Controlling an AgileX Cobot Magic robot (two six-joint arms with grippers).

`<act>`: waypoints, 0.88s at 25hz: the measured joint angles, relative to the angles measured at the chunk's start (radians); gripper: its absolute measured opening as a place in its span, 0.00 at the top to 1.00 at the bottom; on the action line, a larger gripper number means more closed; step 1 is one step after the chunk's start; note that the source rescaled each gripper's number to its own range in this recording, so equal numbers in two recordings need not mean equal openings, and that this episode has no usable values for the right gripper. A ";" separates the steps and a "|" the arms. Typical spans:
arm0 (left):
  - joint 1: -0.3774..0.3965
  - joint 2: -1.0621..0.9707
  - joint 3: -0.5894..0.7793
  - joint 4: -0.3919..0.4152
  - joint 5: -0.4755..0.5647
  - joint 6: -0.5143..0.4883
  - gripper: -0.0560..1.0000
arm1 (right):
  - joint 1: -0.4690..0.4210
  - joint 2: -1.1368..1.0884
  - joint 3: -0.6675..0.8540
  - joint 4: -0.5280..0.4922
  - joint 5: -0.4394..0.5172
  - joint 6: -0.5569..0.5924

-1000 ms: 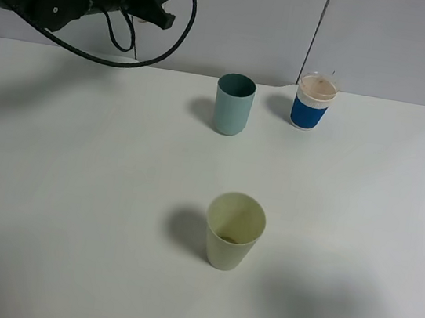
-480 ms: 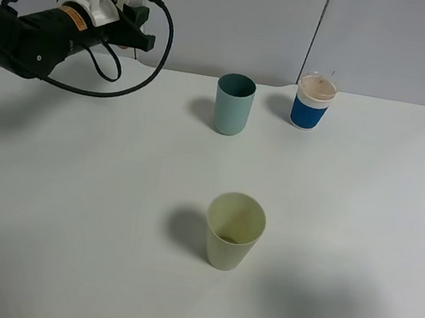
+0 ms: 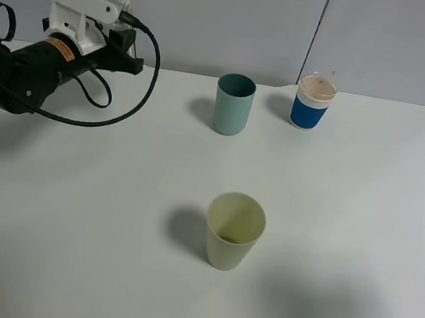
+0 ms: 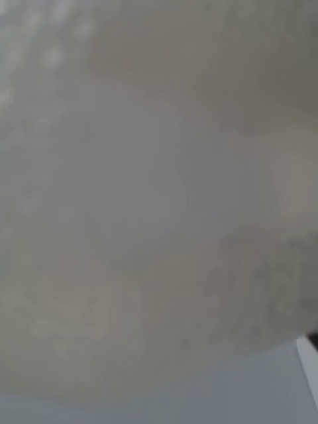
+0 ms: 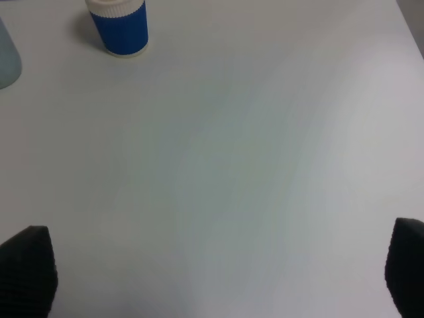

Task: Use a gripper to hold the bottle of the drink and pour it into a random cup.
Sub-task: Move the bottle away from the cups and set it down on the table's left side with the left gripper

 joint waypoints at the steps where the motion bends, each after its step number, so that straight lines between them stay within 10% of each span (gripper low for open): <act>1: 0.000 0.008 0.008 -0.001 -0.017 -0.005 0.93 | 0.000 0.000 0.000 0.000 0.000 0.000; 22: -0.004 0.195 0.097 0.034 -0.185 -0.132 0.93 | 0.000 0.000 0.000 0.000 0.000 0.000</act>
